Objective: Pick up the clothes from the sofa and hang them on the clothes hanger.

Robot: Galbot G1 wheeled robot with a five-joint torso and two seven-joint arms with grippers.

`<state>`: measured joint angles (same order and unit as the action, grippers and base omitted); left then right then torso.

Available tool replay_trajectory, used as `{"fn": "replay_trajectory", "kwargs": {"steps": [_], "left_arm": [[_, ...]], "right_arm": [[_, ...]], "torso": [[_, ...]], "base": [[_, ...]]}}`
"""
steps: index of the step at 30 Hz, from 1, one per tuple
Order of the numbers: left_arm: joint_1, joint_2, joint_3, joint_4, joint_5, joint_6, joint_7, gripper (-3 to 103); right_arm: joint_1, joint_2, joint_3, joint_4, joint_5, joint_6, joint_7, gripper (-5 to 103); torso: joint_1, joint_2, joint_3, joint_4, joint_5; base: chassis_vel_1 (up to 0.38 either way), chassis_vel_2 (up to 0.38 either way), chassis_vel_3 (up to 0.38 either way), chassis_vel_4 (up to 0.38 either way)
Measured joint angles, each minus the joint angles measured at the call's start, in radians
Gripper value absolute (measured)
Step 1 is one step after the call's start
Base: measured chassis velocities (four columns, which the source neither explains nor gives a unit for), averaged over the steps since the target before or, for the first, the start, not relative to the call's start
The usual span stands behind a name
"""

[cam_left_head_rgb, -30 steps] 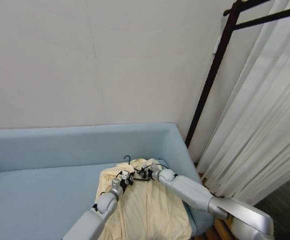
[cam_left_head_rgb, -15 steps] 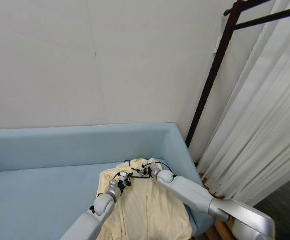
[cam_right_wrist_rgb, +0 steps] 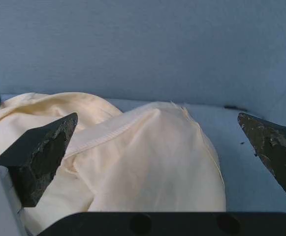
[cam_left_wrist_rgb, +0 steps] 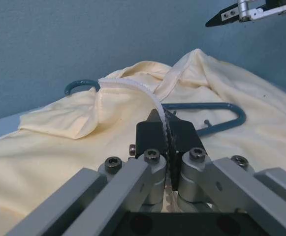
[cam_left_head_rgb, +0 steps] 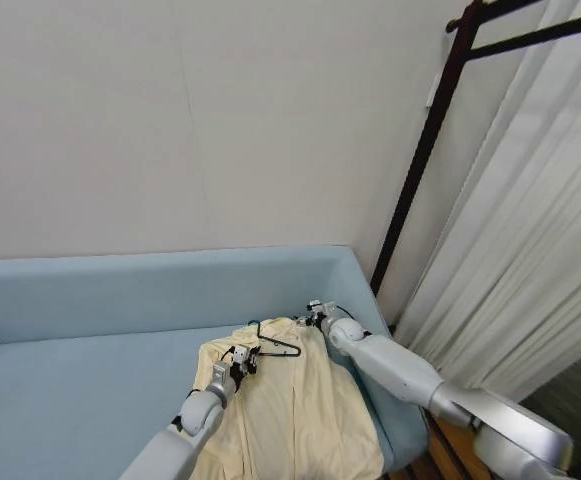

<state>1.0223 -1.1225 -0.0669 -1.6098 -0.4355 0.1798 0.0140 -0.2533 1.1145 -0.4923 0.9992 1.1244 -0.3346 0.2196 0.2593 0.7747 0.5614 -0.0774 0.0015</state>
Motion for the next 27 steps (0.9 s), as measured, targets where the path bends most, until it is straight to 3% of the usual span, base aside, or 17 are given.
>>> {"fn": "replay_trajectory", "kwargs": {"steps": [5, 13, 17, 27], "left_arm": [[0.004, 0.009, 0.003, 0.006, 0.013, 0.000, 0.011, 1], [-0.005, 0.000, 0.020, 0.020, 0.017, 0.001, 0.013, 1], [-0.010, -0.003, 0.023, 0.025, 0.017, 0.002, 0.012, 1], [-0.005, 0.008, 0.015, 0.015, 0.016, 0.001, 0.010, 1]], "right_arm": [[-0.027, 0.011, 0.059, -0.062, 0.059, -0.031, -0.005, 100], [-0.055, 0.012, 0.073, -0.077, 0.077, -0.033, -0.046, 102], [-0.060, 0.023, 0.073, -0.089, 0.064, -0.029, -0.059, 97], [-0.089, 0.055, 0.076, -0.117, 0.019, -0.006, -0.074, 66]], "torso": [[0.000, 0.000, 0.000, -0.0008, -0.0001], [0.000, 0.000, 0.000, -0.0006, 0.0000], [0.000, 0.000, 0.000, -0.0004, -0.0001], [0.000, 0.000, 0.000, -0.0005, -0.0001]], "base": [[0.000, 0.000, 0.000, 0.000], [0.000, 0.000, 0.000, 0.000], [0.000, 0.000, 0.000, 0.000], [0.000, 0.000, 0.000, 0.000]]}}
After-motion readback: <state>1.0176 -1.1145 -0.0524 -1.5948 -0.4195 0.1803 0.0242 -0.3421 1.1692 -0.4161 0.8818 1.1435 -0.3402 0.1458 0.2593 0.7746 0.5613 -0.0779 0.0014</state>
